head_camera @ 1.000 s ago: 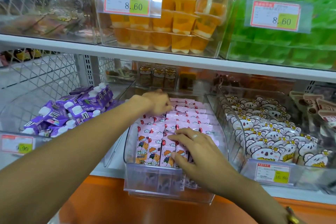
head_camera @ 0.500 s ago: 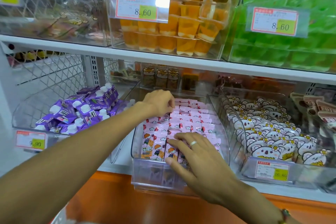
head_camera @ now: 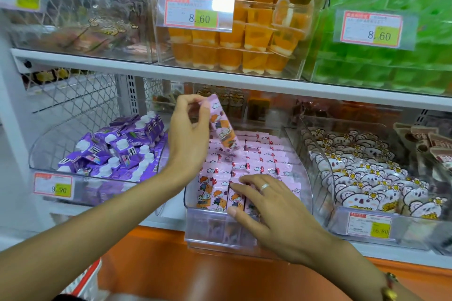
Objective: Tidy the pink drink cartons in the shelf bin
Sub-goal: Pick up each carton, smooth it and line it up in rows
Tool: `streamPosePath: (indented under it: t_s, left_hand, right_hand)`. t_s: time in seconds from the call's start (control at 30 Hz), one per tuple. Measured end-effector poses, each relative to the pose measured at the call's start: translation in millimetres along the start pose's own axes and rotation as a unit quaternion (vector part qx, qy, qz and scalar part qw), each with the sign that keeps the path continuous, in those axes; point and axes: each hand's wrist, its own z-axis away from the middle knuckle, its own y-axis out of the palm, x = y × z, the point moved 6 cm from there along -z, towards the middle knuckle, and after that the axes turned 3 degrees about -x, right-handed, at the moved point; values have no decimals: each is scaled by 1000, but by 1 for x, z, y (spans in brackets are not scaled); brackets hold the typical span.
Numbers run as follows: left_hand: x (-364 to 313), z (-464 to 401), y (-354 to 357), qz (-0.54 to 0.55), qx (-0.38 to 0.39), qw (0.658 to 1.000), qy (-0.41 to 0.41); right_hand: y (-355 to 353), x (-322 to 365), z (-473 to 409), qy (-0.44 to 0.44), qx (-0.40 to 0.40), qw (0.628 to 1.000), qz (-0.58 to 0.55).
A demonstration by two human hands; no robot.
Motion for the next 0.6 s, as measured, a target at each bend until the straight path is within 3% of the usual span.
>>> streamPosePath:
  t_s: [0.1,0.2,0.43,0.6]
  left_hand:
    - [-9,15,-23,43,-35,998,-11]
    - [-15,30,-26,76,-2,996,-52]
    - [-18,48,-15,106,97,985,-97]
    - [-8,53,-11,81,154,978,-112]
  right_hand:
    - [-15,-1,-5,36,-74,991,-104]
    - [-27,-5,-7,109,-157,953,-237]
    - [-20,6,-23,155,-123,879,-435]
    - [-4,-11,-22,278,-81,755,-588]
